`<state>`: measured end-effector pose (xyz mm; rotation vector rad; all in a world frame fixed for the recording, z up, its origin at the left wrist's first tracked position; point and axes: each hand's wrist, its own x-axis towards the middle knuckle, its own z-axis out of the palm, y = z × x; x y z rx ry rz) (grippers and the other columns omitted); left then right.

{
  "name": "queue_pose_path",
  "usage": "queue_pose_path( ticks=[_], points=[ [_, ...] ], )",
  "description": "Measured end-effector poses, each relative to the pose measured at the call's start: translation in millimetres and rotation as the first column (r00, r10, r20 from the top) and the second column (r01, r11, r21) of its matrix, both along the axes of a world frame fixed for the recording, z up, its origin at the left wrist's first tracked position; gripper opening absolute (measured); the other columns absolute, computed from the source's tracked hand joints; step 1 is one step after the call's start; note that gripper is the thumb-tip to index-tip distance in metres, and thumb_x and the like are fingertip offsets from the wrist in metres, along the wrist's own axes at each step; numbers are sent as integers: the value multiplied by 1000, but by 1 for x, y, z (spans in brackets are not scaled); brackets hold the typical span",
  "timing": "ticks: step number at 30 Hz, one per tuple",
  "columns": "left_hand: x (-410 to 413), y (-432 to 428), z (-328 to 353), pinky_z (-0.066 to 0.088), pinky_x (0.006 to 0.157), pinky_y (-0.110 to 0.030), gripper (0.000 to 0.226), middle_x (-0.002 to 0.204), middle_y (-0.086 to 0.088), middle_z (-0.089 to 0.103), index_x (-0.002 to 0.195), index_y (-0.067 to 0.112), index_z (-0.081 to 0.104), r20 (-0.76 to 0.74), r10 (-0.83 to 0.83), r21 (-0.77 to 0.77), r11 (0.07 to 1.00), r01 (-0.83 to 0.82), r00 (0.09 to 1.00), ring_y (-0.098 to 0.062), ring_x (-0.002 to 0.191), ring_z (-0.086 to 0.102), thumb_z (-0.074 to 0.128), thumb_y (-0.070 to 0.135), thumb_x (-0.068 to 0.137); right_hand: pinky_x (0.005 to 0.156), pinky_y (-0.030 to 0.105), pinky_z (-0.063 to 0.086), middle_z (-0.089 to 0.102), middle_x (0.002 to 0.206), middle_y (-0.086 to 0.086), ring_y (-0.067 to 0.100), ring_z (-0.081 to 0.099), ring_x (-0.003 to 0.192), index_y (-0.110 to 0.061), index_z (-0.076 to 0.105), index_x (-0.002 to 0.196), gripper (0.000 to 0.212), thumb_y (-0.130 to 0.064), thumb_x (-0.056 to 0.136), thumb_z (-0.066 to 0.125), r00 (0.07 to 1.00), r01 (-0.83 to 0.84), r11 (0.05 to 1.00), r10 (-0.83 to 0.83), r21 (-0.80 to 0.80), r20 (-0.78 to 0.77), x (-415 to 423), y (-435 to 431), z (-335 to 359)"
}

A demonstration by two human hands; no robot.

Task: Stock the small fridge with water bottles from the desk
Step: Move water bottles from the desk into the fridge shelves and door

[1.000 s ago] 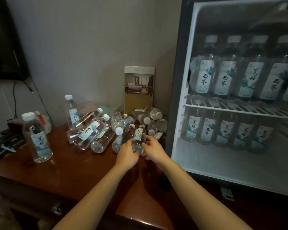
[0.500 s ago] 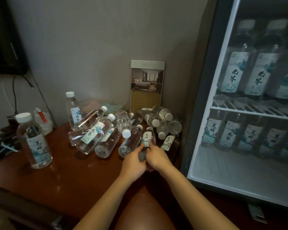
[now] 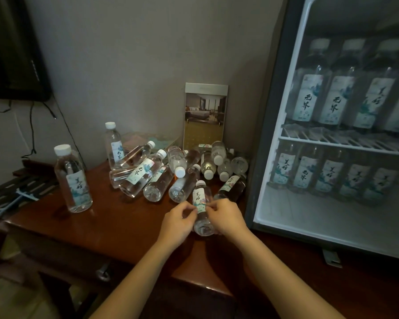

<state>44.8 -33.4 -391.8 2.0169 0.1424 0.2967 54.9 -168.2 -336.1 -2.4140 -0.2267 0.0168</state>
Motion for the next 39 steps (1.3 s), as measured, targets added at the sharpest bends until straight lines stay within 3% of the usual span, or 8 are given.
queue_pose_path(
  ticks=[3,9,15,19,25,30,36,39],
  points=[
    [-11,-3,6,57,73,-44,16,83,0,70,96,26,66,-13,7,-6,1000,-8,1000,-20,74,68,63,37,84,80,30,51,71,104,6,22,65,97,-20,70,109,26,-29,91,53,999,35,999,-35,-7,40,-9,-5,-3],
    [-26,-12,24,51,59,-21,31,98,-5,68,114,19,56,-210,-96,-164,985,62,973,-16,76,63,55,40,91,76,29,49,70,105,3,18,64,96,-17,66,113,33,-38,90,56,995,98,995,-98,1,13,-16,-9,-9],
    [-31,-14,25,51,69,-23,27,101,0,68,115,18,59,-206,-201,-319,939,128,958,-12,93,64,49,33,95,96,38,49,63,118,8,21,62,105,-7,51,128,42,-26,92,57,965,106,899,9,424,-261,-13,-6,-19],
    [-36,-15,22,50,74,-25,31,113,-6,65,123,15,56,-178,-205,-355,925,132,962,-14,100,62,50,28,95,97,41,49,58,126,10,22,62,108,-10,39,137,52,-19,90,60,949,91,837,92,539,-303,-14,-8,-21],
    [-49,-10,20,51,90,-35,62,125,1,55,143,30,29,-126,-247,-348,918,190,961,-16,111,57,60,20,90,93,34,48,58,117,6,17,59,100,-11,28,144,60,-2,90,55,928,25,772,218,636,-301,-28,-19,-19],
    [-55,-13,21,49,96,-44,86,126,-4,59,147,36,9,-103,-309,-465,855,229,945,-18,112,59,62,7,87,104,41,44,54,130,9,22,54,119,-10,29,145,65,8,87,52,917,-10,756,268,655,-295,-33,-29,-24],
    [-68,-26,22,56,81,-31,97,117,2,60,143,44,6,-6,-321,-404,867,291,947,-17,107,62,66,-1,82,96,36,50,53,133,7,20,54,118,-16,35,141,70,15,80,54,921,-82,787,294,611,-255,-44,-44,-22],
    [-75,-33,21,55,81,-26,99,120,4,56,142,44,9,58,-293,-338,894,295,954,-17,112,58,69,-1,78,97,41,50,58,126,5,19,58,114,-19,39,137,60,4,85,58,932,-86,777,284,624,-226,-52,-48,-23]
  ],
)
